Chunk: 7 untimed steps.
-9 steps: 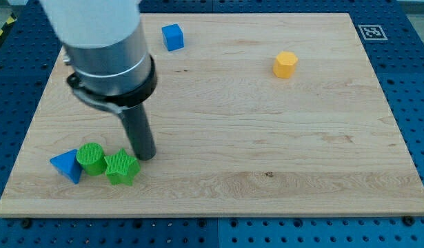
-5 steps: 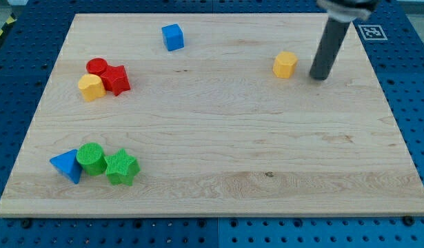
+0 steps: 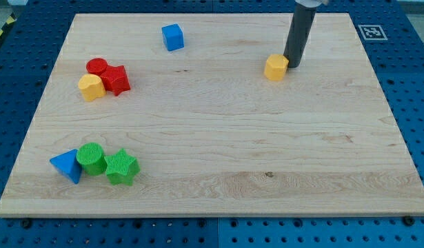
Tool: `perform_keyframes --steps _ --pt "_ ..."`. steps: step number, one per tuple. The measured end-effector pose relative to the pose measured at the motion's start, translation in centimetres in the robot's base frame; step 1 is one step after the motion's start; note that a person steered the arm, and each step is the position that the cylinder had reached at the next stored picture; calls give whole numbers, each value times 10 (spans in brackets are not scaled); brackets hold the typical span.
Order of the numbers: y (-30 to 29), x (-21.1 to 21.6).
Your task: Slide the yellow heart to the center
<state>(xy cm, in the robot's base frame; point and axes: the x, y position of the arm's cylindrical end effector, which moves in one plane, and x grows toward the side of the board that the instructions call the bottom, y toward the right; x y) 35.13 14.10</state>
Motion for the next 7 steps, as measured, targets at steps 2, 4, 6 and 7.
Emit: perform_keyframes --steps 2,4,6,7 --pt "-39 16" --pt "-100 16" --pt "-144 19" --pt "-145 46"
